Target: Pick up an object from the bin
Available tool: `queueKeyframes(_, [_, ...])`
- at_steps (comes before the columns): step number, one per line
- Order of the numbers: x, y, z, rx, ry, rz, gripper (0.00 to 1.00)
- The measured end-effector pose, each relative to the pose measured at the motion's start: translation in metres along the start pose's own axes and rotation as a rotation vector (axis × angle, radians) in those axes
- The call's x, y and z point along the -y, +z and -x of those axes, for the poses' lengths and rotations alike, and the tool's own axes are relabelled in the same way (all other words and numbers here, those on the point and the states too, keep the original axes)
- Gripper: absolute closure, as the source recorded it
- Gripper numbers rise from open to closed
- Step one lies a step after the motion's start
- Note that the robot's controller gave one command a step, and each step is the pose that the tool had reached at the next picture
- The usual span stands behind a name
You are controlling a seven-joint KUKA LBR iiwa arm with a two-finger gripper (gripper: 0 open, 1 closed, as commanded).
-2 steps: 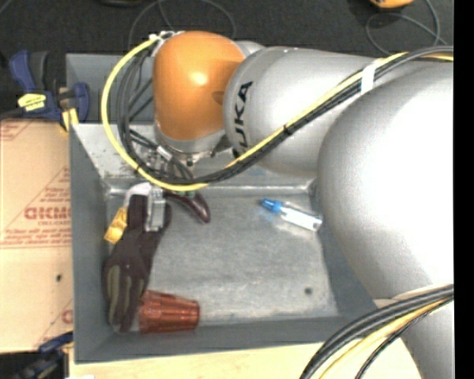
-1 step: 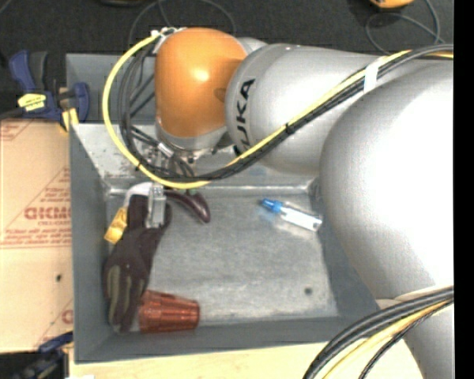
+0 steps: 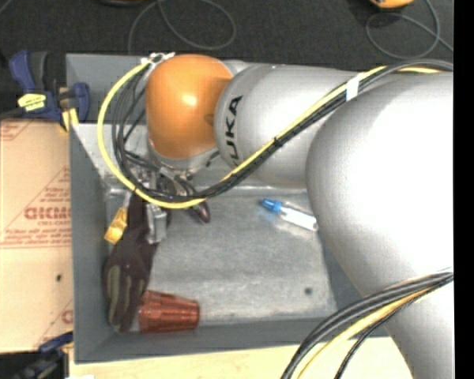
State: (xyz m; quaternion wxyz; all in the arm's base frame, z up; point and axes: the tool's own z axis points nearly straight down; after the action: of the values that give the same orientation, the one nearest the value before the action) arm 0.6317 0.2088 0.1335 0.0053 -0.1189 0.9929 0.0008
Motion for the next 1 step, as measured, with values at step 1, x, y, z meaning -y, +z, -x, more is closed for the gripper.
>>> queueKeyframes(1, [-0.0017, 0.0564, -0.0043, -0.007, -0.161, 0.002, 0.0])
